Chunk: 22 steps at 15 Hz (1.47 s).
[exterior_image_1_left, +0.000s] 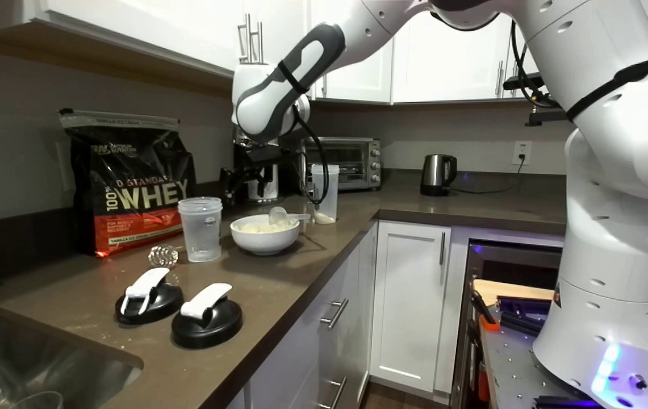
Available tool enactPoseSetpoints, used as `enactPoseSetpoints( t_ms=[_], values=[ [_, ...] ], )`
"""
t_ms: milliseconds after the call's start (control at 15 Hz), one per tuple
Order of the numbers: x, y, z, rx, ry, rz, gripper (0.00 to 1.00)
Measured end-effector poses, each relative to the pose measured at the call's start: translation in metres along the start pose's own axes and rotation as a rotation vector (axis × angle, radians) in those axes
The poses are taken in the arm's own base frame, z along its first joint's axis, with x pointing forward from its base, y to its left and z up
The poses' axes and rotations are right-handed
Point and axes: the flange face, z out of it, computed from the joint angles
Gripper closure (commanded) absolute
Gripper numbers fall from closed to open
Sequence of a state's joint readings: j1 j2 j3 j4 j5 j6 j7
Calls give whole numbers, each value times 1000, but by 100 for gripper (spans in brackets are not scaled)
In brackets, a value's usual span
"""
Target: Put the metal thing in the bigger cup
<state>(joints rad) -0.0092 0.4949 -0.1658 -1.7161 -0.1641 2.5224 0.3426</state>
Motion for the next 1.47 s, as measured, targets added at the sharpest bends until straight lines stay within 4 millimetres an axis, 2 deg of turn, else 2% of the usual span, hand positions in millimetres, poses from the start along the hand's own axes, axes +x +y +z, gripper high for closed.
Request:
enactPoseSetpoints(
  t_ms=[533, 867, 1000, 1067, 1133, 1467],
  values=[
    [2, -1, 4, -4, 1, -1, 0],
    [-3, 0, 21, -15, -21, -4, 0],
    [-2, 0, 27, -20, -24, -4, 6],
    [-1, 0, 29, -22, -25, -4, 2],
    [0, 1, 31, -23, -24, -4, 5],
    [10, -1, 38, -29, -12, -1, 0]
  ],
)
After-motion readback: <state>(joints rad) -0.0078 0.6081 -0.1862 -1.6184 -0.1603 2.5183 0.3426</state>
